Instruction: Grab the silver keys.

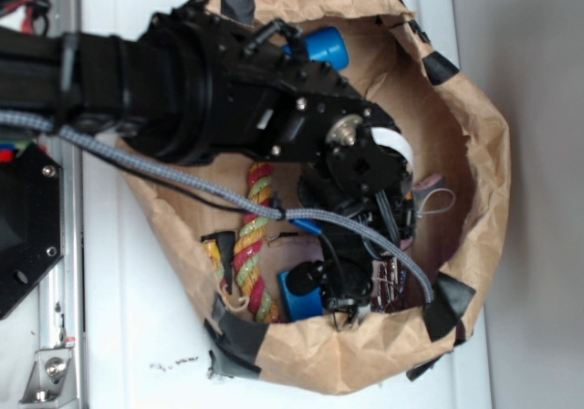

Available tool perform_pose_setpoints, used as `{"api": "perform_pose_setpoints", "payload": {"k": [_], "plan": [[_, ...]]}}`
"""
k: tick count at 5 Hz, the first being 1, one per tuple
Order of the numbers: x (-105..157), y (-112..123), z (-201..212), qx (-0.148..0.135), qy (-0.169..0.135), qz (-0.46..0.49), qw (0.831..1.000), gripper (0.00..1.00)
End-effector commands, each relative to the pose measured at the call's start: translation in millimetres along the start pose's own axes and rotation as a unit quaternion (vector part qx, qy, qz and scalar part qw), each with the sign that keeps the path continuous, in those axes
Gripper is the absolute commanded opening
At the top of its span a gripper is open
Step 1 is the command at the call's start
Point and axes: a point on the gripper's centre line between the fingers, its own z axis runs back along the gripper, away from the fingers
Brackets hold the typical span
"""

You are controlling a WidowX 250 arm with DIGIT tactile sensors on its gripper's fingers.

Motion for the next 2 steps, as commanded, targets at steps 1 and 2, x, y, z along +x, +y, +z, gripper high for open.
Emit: {"api": "perform_pose_setpoints", "payload": {"k": [1,2], "plan": [[4.2,-24.0,-23.0,-0.018,-0.006,-0.052,0.998,1.0],[3.9,-26.8,-28.3,-0.023,-0.002,-0.06,0.998,1.0]]}}
